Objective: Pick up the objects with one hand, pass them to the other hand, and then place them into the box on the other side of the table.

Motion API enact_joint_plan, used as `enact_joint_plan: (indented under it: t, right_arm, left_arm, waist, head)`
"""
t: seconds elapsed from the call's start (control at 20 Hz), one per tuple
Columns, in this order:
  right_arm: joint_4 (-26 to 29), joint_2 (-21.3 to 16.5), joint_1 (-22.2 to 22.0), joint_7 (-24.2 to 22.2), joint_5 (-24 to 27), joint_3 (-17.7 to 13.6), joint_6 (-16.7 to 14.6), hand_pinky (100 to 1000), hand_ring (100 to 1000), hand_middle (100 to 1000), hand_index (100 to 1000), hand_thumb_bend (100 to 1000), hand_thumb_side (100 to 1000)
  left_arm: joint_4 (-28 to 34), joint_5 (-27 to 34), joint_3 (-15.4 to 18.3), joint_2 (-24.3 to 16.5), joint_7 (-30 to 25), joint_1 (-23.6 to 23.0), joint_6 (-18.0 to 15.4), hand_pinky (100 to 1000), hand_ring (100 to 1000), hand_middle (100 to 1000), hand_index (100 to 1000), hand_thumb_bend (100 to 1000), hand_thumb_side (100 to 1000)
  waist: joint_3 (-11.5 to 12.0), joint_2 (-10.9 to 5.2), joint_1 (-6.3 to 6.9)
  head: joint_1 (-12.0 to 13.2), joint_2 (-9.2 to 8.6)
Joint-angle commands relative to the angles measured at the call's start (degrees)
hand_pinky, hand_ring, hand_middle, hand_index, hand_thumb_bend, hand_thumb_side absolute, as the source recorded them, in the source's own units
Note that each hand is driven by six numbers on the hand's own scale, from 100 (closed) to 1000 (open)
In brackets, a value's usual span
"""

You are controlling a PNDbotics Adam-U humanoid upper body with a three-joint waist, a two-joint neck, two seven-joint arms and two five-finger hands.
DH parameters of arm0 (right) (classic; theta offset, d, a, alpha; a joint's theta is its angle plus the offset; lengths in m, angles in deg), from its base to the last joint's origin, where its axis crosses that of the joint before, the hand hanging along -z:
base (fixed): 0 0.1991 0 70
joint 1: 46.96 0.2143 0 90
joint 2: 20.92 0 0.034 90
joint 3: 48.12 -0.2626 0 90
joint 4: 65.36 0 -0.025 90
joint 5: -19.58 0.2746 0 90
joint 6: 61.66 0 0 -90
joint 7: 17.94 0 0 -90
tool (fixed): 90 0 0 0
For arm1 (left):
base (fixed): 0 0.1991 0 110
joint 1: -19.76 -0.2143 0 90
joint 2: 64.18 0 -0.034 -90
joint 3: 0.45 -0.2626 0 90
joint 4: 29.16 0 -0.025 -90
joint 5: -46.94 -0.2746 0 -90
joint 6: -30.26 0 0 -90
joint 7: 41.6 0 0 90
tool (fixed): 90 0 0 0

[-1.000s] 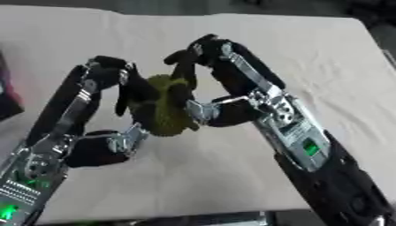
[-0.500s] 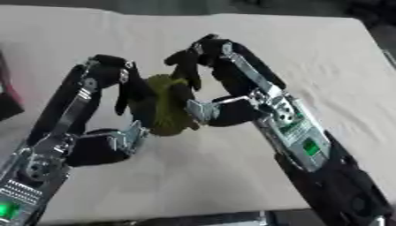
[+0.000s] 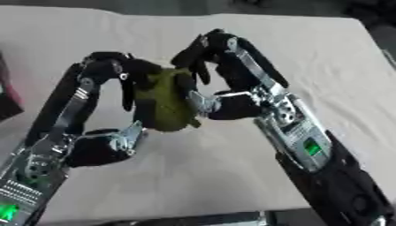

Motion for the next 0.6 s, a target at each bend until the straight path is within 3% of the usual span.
enact_joint_plan:
  t: [0.05,0.25,0.35,0.6]
  right_arm:
    - [1.3,-1.2,0.3,1.1,-0.3,-0.8,0.3,674,351,208,183,100,100]
    - [1.3,-1.2,0.3,1.6,-0.4,-0.7,0.5,671,350,208,184,100,100]
    - [1.3,-1.2,0.2,1.7,-0.5,-0.7,0.6,669,349,207,184,100,100]
    - [1.3,-1.1,0.2,1.7,-0.5,-0.6,0.6,667,349,208,184,100,100]
  left_arm:
    - [2.1,-1.6,0.6,-0.5,0.1,0.1,-1.8,642,380,727,878,100,315]
    - [3.1,-5.1,1.3,-1.1,-0.3,-0.6,-3.5,650,423,785,933,103,280]
    - [3.6,-7.0,1.8,-1.4,0.6,-0.8,-3.5,637,434,797,945,207,235]
    - [3.3,-12.0,2.5,-2.0,0.9,-1.0,-2.8,620,433,812,947,281,209]
  waist:
    - [0.0,-1.33,0.21]
    - [0.0,-1.33,0.19]
    - [0.1,-1.34,0.17]
    - [0.1,-1.34,0.15]
  head:
    - [0.1,0.33]
    - [0.1,0.33]
    - [0.1,0.33]
    - [0.1,0.33]
